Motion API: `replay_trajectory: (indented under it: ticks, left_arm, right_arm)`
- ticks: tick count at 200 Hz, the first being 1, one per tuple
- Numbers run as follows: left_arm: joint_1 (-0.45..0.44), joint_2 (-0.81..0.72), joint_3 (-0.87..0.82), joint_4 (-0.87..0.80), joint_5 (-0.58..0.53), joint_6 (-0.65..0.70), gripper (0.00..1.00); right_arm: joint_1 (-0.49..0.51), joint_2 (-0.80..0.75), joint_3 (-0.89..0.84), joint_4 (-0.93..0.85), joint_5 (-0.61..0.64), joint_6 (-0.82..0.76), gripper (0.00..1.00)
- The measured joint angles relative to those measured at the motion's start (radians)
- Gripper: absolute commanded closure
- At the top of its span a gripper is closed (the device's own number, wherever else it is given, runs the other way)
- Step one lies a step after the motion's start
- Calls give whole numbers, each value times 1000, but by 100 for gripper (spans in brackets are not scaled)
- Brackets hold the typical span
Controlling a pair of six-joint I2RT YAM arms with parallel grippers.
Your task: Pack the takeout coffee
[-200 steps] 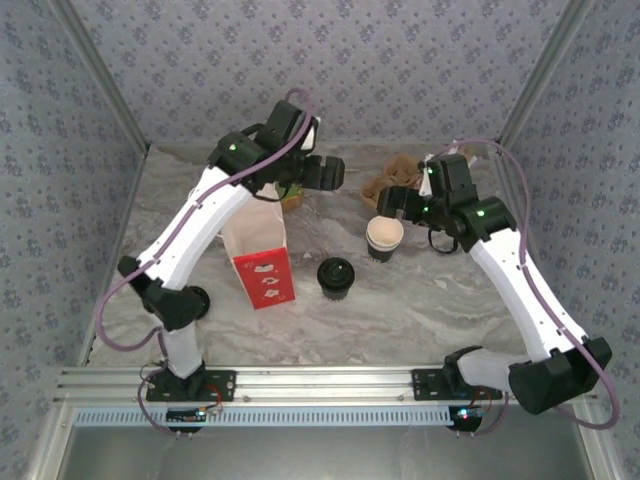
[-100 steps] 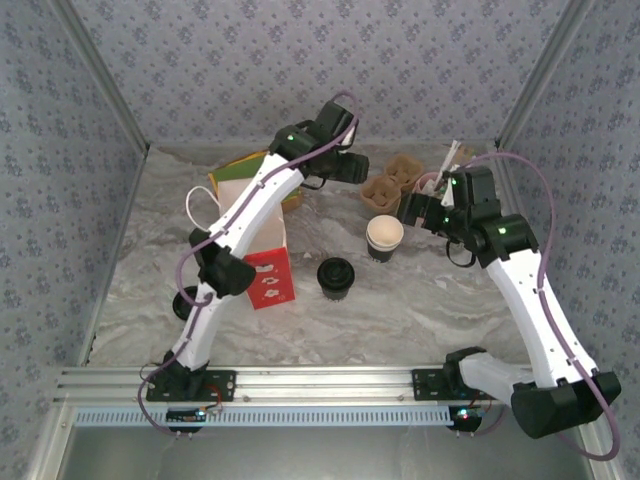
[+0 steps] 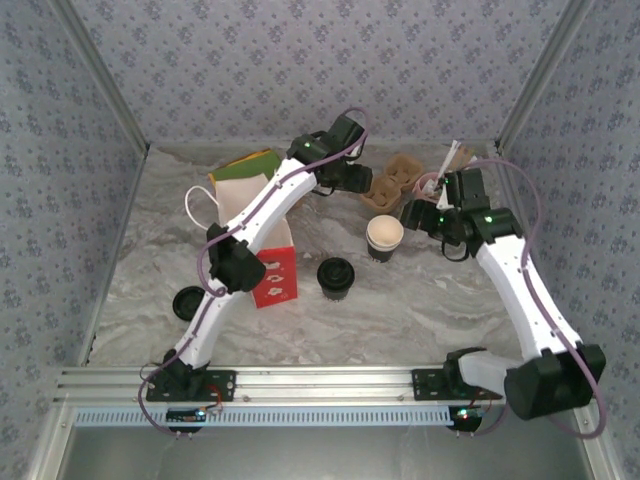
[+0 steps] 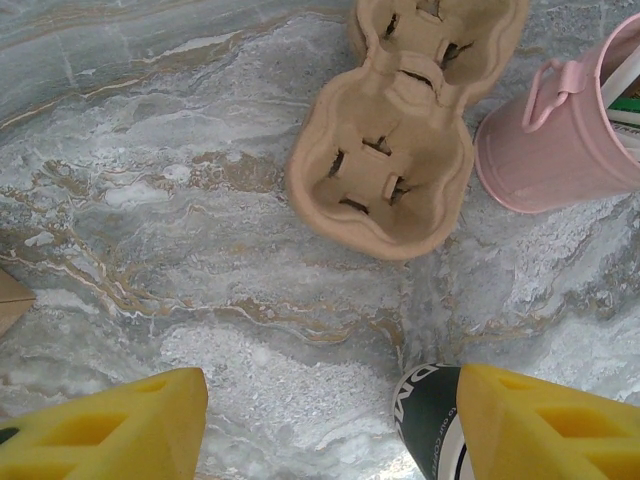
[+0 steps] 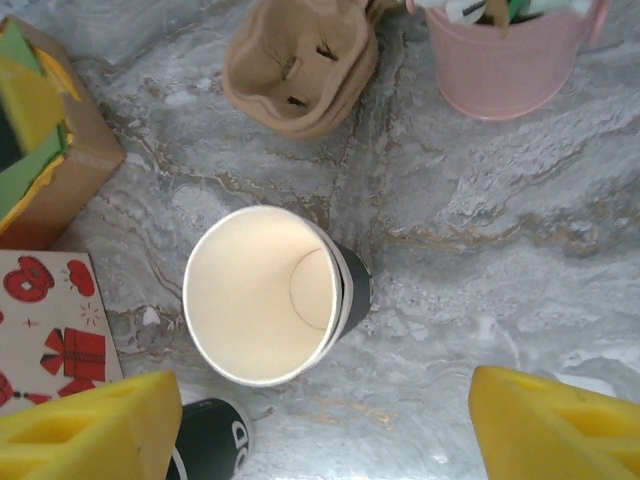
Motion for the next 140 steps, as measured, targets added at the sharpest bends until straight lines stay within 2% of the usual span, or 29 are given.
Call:
replay_trajectory:
  ticks: [24, 53, 72, 122, 140]
  left_arm:
    - [0, 0, 0, 0, 0, 0, 31]
    - [-1, -3, -1, -1, 2, -9, 23]
    - [-6, -15, -5, -5, -1, -12, 16]
    - [-26, -108, -13, -12, -5, -19, 14]
    - [-32, -145, -13, -12, -5, -19, 14]
  right_arm:
    - [0, 97, 5, 44, -12, -2, 30]
    - [8, 204, 68, 71, -8, -2, 34]
    - [30, 286, 154, 79, 16, -15, 41]
    - [68, 580, 456, 53, 84, -44, 65]
    - [68, 693, 562, 30, 102, -46, 68]
